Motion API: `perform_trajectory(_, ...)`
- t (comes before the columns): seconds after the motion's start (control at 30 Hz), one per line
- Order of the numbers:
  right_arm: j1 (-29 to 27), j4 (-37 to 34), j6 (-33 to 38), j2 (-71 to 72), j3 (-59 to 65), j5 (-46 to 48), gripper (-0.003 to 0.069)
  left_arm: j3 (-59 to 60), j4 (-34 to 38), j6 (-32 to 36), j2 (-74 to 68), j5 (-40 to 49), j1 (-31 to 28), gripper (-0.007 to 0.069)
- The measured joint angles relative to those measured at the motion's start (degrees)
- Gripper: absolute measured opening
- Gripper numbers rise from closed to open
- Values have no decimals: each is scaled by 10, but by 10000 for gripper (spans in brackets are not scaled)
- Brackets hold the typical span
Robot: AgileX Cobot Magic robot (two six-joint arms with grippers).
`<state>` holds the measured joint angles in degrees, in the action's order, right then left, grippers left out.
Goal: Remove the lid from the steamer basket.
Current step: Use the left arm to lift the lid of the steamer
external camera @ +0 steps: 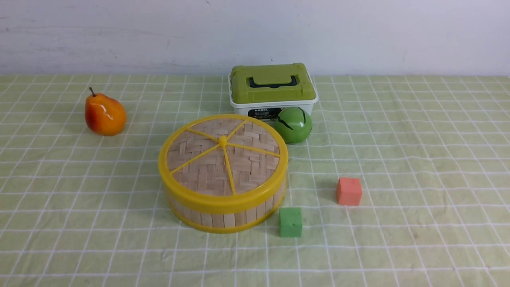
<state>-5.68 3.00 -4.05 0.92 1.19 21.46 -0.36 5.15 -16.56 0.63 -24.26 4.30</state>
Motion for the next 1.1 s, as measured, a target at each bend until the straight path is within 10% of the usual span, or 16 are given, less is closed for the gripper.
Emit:
perform_trajectory(0.13, 0, 0, 0, 0, 0, 0, 241, -119, 0, 13, -18, 124, 0, -11)
perform_trajectory(0.57, 0, 0, 0, 0, 0, 0, 241, -275, 10, 28, -368, 166, 1, -13)
perform_trajectory(0.93, 0, 0, 0, 0, 0, 0, 241, -641, -6, 38, -691, 657, 73, -13)
perform_trajectory(1.1, 0, 0, 0, 0, 0, 0, 241, -768, -11, 46, -814, 744, 129, -13)
